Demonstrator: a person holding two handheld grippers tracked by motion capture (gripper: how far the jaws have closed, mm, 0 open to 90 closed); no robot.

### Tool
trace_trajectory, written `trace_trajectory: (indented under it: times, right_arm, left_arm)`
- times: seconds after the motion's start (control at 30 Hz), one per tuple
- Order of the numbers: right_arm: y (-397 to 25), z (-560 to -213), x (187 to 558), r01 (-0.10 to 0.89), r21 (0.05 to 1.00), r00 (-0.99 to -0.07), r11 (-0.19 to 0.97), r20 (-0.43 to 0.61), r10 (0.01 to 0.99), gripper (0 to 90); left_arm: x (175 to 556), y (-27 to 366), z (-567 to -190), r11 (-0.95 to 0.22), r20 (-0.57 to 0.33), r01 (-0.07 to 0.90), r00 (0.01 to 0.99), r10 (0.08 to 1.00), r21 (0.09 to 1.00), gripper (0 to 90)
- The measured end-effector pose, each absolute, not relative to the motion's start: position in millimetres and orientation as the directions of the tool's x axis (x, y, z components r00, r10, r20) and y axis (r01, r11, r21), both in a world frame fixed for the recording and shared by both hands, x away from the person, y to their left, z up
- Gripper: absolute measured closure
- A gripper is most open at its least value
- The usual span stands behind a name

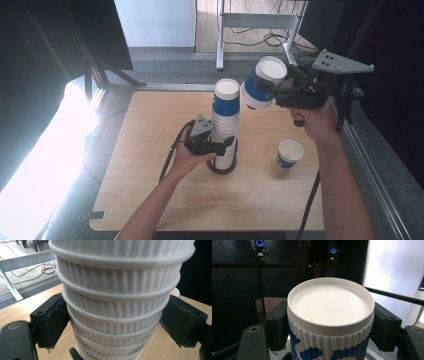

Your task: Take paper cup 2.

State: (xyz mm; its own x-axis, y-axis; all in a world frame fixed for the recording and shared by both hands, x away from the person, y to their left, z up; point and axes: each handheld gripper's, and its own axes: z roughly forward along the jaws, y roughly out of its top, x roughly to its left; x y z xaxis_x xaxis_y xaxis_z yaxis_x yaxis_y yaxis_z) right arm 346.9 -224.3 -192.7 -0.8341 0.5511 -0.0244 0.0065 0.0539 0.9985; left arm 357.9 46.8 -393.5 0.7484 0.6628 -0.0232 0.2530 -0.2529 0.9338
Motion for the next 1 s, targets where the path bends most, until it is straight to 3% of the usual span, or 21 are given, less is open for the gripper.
trace_trajectory:
  times: [0.4,1.0]
  right_arm:
    - [-250,-233,336,0.038,0.997,-0.827,0.070,-0.008,0.562,27.7]
    - [-247,-288,333,0.098,0.991,-0.831,0.092,0.031,0.555,27.8]
  left_arm:
    - [356,47,-393,-0.246,-0.035,0.262,0.748,0.663,0.933,12.8]
    - [350,59,-390,-0.217,-0.047,0.255,0.742,0.668,0.942,9.6]
